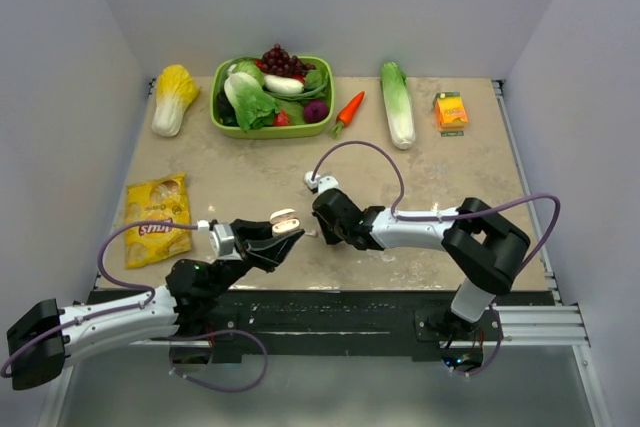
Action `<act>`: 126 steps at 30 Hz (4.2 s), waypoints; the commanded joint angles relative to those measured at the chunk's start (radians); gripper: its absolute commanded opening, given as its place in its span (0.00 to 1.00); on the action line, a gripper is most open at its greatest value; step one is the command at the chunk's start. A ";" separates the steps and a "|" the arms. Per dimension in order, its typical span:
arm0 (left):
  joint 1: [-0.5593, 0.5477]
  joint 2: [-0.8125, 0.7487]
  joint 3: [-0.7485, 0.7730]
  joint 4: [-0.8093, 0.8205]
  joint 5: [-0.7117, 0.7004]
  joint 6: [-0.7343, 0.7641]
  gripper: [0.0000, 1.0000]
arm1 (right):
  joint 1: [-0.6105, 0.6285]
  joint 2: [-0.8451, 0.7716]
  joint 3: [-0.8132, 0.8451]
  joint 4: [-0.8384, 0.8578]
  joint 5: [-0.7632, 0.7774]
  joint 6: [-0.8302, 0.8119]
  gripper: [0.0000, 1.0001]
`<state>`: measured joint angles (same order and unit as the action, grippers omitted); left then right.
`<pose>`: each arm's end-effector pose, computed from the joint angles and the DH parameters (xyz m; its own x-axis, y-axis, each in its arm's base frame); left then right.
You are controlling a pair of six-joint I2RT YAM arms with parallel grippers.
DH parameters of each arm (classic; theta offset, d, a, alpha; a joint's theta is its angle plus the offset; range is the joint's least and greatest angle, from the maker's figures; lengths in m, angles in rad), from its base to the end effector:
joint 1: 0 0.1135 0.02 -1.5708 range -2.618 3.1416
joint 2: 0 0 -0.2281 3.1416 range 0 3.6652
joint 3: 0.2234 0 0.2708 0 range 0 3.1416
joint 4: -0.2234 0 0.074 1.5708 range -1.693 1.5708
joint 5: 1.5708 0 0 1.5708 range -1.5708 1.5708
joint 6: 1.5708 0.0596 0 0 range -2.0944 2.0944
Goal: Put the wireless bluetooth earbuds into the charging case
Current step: Pick up the earbud from the center of the board, then place the earbud in the charging case.
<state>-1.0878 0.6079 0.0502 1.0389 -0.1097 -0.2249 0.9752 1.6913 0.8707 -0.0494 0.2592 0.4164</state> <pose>0.1018 -0.1800 0.2166 0.0233 -0.5217 -0.8528 0.8621 0.4424 -0.2471 0.2125 0.2863 0.0871 -0.6783 -0.3040 -0.6690 -0.4735 0.8770 0.0816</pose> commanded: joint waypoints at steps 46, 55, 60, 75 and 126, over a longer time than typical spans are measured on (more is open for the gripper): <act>-0.003 0.472 0.143 0.760 0.099 0.272 0.00 | -0.050 -1.125 -0.329 0.575 -0.389 -0.123 0.00; 0.006 0.517 0.290 0.780 0.199 0.269 0.00 | -0.050 -1.116 -0.404 0.818 -0.433 -0.074 0.00; 0.016 0.517 0.358 0.748 0.219 0.277 0.00 | -0.052 -1.121 -0.378 0.815 -0.437 -0.083 0.00; 0.020 0.576 0.499 0.734 0.235 0.157 0.00 | -0.052 -1.067 -0.384 0.962 -0.348 -0.119 0.00; 0.020 0.566 0.508 0.736 0.258 0.059 0.00 | -0.050 -1.009 -0.404 0.850 -0.342 -0.182 0.00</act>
<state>-1.0679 1.1847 0.5201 1.2697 0.1310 -0.1650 0.9237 0.6922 0.4503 0.8608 -0.0551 0.2687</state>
